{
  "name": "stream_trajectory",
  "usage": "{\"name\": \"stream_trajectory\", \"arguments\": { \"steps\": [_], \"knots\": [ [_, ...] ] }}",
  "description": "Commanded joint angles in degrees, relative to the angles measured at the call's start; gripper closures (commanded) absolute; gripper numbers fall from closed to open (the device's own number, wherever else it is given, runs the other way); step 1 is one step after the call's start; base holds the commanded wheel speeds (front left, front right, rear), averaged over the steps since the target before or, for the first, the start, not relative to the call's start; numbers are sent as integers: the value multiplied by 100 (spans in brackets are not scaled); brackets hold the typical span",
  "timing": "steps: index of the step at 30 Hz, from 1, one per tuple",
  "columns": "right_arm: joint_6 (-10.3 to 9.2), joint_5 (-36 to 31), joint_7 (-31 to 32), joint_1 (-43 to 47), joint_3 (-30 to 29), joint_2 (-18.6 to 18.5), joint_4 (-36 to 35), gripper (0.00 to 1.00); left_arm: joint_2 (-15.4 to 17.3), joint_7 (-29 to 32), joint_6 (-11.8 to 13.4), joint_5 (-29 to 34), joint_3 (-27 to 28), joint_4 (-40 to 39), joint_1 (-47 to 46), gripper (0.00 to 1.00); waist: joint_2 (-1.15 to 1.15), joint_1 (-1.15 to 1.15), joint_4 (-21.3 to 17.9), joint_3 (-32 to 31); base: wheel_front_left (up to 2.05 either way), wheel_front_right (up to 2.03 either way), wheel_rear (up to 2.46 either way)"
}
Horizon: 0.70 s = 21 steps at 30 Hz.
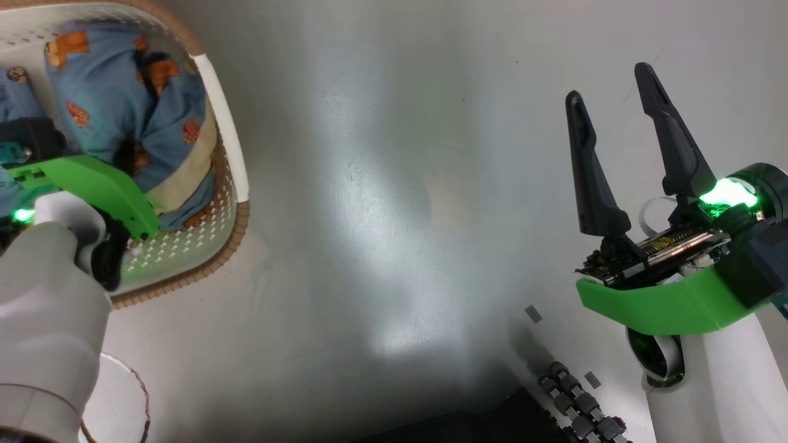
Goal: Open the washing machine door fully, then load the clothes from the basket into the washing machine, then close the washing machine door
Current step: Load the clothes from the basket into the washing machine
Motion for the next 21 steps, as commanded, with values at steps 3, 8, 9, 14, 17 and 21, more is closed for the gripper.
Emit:
{"name": "stream_trajectory", "arguments": {
  "steps": [3,8,9,14,17,21],
  "knots": [
    [9,36,-26,231,75,25,-110,0,104,-175,-16,-153,97,-25,92,100,0,0,49,-39,0,0,0],
    [9,1,-26,243,36,25,-54,0,-33,-551,-16,-163,-37,-119,217,100,0,0,145,-182,0,0,0],
    [9,-8,-26,247,26,25,-46,0,-69,-641,-16,-163,-65,-131,240,100,0,0,167,-215,0,0,0],
    [9,-54,-26,267,12,25,8,0,-263,-1029,-16,-125,-236,-130,362,100,0,0,246,-429,0,0,0],
    [9,-92,-26,291,-13,25,55,0,-388,-1206,-16,-101,-303,-126,403,100,0,0,288,-597,0,0,0],
    [9,-110,-26,313,-35,25,131,0,-512,-1342,-16,-86,-312,-152,447,100,0,0,314,-864,0,0,0]
  ]
}}
